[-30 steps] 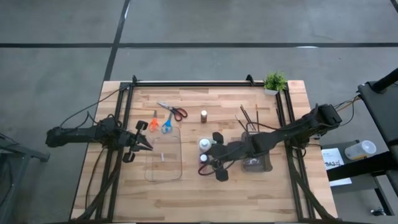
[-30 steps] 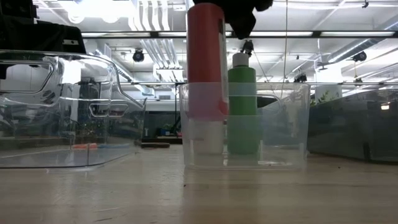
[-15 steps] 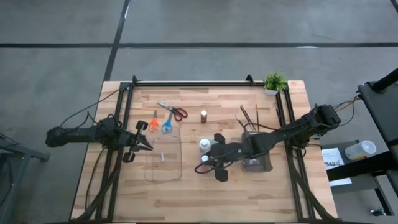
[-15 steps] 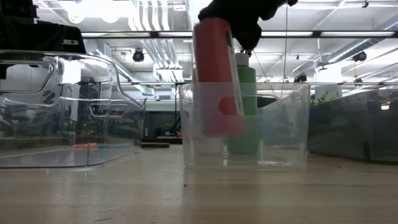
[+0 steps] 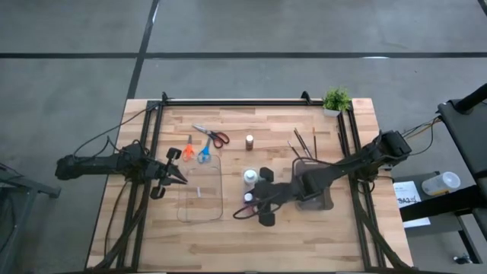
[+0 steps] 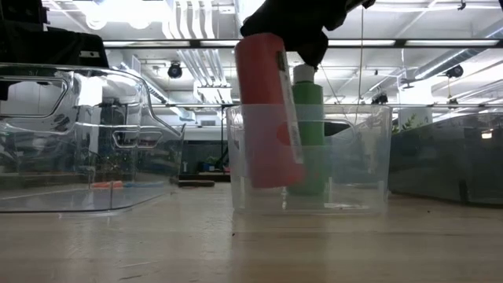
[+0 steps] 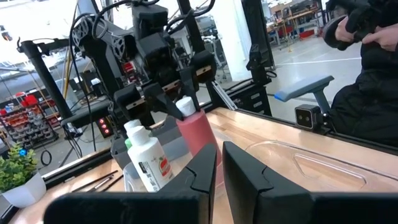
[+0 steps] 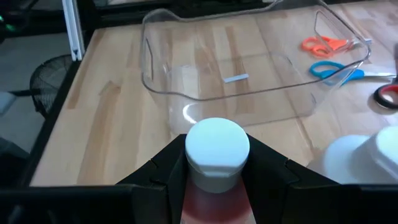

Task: Pick & Place Paint Supplies
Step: Put the pink bottle into the white transparent bin, then put the small red bottle into the white transparent bin

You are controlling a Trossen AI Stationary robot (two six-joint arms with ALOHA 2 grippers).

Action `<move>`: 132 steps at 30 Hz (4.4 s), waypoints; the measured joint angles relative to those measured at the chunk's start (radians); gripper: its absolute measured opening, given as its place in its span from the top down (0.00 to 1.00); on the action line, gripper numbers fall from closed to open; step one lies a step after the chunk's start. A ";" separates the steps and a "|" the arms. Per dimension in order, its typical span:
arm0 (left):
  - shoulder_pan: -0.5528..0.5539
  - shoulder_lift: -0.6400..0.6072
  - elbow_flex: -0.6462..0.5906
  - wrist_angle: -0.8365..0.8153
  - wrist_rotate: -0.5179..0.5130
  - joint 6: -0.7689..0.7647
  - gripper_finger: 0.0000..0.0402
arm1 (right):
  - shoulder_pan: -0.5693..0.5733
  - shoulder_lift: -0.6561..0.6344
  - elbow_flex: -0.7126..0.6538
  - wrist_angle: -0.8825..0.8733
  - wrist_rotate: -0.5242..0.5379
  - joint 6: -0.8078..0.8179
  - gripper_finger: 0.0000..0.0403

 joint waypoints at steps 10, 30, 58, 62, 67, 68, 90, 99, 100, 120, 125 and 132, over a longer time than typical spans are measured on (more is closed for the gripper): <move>0.000 0.000 0.000 0.000 0.000 0.000 0.91 | 0.006 0.012 0.001 0.002 0.029 -0.020 0.69; 0.000 0.000 0.000 0.000 0.000 0.000 0.91 | 0.006 0.012 0.001 0.003 0.026 -0.014 0.69; 0.000 0.000 0.000 0.000 0.000 0.000 0.91 | 0.010 -0.077 -0.001 0.012 -0.007 -0.080 0.56; 0.000 0.000 0.000 0.000 0.000 0.000 0.91 | 0.008 -0.128 -0.001 -0.004 -0.005 -0.129 0.56; 0.000 0.000 0.000 0.000 0.000 0.000 0.91 | -0.065 -0.217 0.000 -0.111 -0.063 -0.143 0.56; 0.000 0.000 0.000 0.000 0.000 0.000 0.91 | -0.088 -0.232 0.000 -0.134 -0.067 -0.154 0.56; 0.000 0.000 0.000 0.000 0.000 0.000 0.91 | -0.668 -0.159 -0.028 -0.087 -0.586 -0.589 0.56; 0.000 0.000 0.000 0.000 0.000 0.000 0.91 | -0.801 -0.053 -0.028 -0.007 -0.735 -0.505 0.56; 0.000 0.000 0.000 0.000 0.000 0.000 0.91 | -0.811 -0.040 -0.028 -0.003 -0.749 -0.493 0.56; 0.000 0.000 0.000 0.000 0.000 0.000 0.91 | -0.837 0.075 -0.028 0.086 -0.764 -0.485 0.37; 0.000 0.000 0.000 0.000 0.000 0.000 0.91 | -0.837 0.107 -0.030 0.084 -0.761 -0.475 0.37; 0.000 0.000 0.000 0.000 0.000 0.000 0.91 | -0.837 0.130 -0.030 0.084 -0.740 -0.479 0.37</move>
